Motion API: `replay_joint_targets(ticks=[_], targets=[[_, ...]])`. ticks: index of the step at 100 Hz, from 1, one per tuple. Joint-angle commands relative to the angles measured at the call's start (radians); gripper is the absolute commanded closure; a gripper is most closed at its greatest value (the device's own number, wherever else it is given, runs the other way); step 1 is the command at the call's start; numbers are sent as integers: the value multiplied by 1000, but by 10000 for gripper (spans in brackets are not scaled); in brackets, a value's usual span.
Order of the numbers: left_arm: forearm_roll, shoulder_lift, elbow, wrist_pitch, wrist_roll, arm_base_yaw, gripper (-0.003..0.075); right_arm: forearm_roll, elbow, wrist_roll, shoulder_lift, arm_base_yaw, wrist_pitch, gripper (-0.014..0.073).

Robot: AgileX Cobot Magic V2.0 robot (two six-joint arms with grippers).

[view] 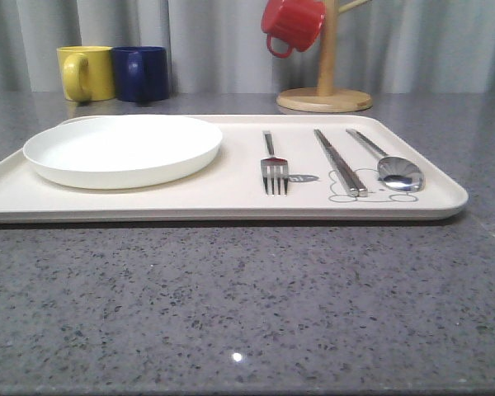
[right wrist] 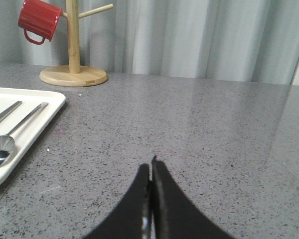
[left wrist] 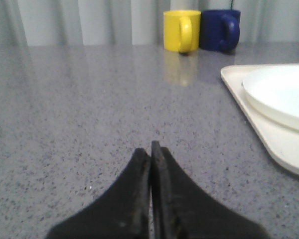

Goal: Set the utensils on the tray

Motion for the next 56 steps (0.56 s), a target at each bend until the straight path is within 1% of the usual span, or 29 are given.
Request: replay_joint_targets(ticks=[1,56], targets=[[-10,-35,26,-97,-21,2,739,-14,4,-8,-20,-4,-81,668],[-10,-35,28,-103,-21,2,739,-14,4,-8,-20,-4,-81,668]])
